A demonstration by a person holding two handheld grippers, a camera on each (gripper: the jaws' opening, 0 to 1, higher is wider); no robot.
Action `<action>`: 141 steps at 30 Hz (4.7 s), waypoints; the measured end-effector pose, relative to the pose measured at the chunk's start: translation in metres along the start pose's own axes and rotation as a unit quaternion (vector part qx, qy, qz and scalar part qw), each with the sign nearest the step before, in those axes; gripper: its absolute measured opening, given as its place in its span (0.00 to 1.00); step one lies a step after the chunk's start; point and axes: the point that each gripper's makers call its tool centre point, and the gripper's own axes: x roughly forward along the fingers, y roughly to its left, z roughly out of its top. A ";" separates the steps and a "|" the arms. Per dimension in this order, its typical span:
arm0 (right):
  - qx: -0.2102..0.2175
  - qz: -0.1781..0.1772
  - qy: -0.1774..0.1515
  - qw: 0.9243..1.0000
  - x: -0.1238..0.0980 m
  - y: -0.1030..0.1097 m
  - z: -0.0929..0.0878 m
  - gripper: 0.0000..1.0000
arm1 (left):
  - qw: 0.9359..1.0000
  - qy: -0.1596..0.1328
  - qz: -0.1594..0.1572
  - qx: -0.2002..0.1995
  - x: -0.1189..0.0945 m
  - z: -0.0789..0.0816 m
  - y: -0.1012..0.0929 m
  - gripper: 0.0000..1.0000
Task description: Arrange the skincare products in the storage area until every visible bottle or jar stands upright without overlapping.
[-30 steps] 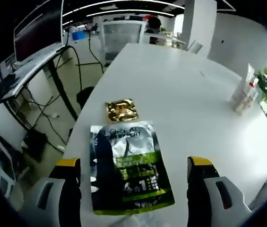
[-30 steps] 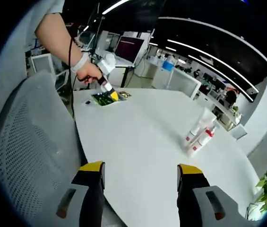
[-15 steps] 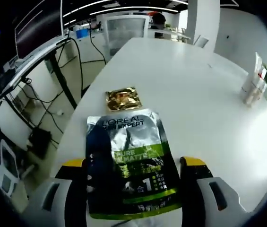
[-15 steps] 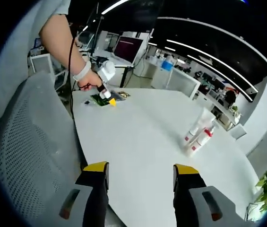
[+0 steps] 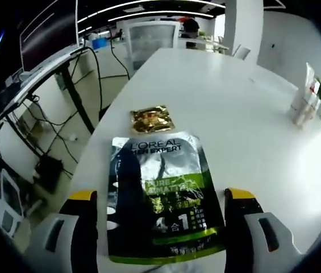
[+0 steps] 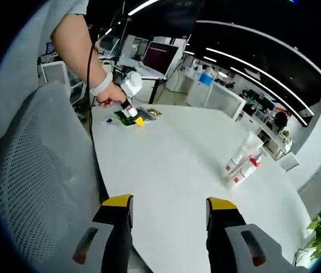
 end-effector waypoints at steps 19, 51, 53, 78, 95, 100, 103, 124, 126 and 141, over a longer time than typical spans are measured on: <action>-0.023 0.005 0.003 1.000 0.000 0.004 -0.001 0.39 | 1.000 -0.009 -0.011 0.020 -0.004 0.008 -0.002 0.54; 0.003 0.009 -0.017 1.000 -0.005 0.002 0.005 0.21 | 0.945 -0.154 -0.287 -0.031 -0.121 0.071 -0.151 0.07; 0.006 0.009 -0.021 1.000 -0.007 0.000 0.006 0.21 | 0.934 -0.153 -0.323 -0.005 -0.141 0.066 -0.174 0.07; 0.561 0.203 -0.218 0.772 -0.001 0.026 0.101 0.36 | 0.868 -0.167 -0.434 0.175 -0.256 -0.010 -0.270 0.07; 0.546 0.189 -0.226 0.784 -0.011 0.015 0.098 0.05 | 0.826 -0.253 -0.393 0.316 -0.272 -0.018 -0.285 0.20; 0.535 0.198 -0.222 0.791 -0.013 0.003 0.096 0.02 | 0.833 -0.261 -0.395 0.287 -0.273 -0.009 -0.282 0.33; 0.523 0.198 -0.221 0.799 -0.013 -0.004 0.095 0.00 | 0.832 -0.271 -0.395 0.281 -0.275 -0.006 -0.281 0.35; 0.458 0.339 -0.253 0.782 -0.049 -0.002 0.118 0.00 | 0.819 -0.237 -0.515 0.087 -0.295 0.014 -0.284 0.46; 0.452 0.377 -0.258 0.766 -0.057 0.005 0.123 0.00 | 0.804 -0.214 -0.551 0.067 -0.301 0.011 -0.287 0.44; 0.464 0.421 -0.239 0.742 -0.060 0.011 0.121 0.00 | 0.740 -0.136 -0.659 -0.010 -0.328 0.002 -0.289 0.00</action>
